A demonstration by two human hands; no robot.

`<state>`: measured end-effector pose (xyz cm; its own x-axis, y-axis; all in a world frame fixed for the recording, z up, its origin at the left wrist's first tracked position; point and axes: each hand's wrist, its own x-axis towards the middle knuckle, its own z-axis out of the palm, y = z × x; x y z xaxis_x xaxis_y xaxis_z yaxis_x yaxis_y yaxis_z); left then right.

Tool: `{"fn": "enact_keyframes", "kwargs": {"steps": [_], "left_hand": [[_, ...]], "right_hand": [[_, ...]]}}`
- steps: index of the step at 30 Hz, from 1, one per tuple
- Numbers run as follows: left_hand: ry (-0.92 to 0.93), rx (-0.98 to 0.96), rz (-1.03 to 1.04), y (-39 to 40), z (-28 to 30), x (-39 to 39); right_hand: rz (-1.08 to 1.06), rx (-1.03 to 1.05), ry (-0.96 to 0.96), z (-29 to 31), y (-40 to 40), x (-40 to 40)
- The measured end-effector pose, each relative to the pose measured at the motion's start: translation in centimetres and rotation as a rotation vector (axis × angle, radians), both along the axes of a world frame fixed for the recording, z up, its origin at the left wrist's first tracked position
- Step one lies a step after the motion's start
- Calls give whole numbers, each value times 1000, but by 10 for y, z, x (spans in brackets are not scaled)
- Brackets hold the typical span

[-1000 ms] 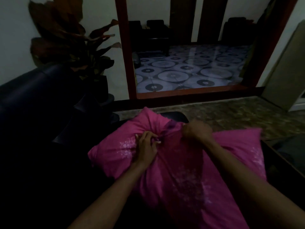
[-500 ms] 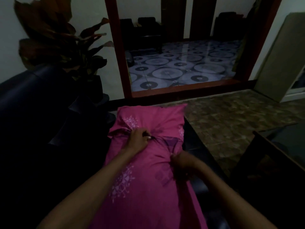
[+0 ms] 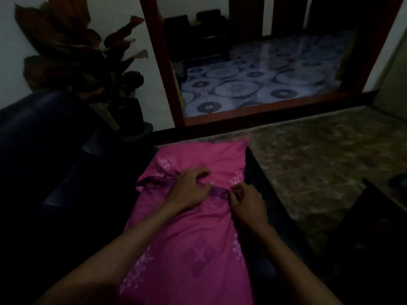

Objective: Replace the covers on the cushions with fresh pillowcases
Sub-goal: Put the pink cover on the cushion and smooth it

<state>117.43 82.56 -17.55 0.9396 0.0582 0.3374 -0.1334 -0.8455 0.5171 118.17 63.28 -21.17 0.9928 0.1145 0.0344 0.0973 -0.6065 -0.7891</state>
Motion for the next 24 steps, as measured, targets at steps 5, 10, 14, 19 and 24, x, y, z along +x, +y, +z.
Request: {"fn": "enact_keyframes", "kwargs": {"steps": [5,10,14,19,24], "left_hand": [[-111,282,94,-33,-48,11],[-234,362,92,-39,-77,18],[-156,401,98,-35,-78,15],[-134,404,95,-33,-77,14],[-239,264,121,-33,-81,17]], "right_hand": [[104,-27,-171,-38,-23,32],[224,73,-177,-71,-37,55],[285,91,-91,-68,-37,61],[352,33,29,-50,-37,63],[343,-74,62,-41,-31,66]]}}
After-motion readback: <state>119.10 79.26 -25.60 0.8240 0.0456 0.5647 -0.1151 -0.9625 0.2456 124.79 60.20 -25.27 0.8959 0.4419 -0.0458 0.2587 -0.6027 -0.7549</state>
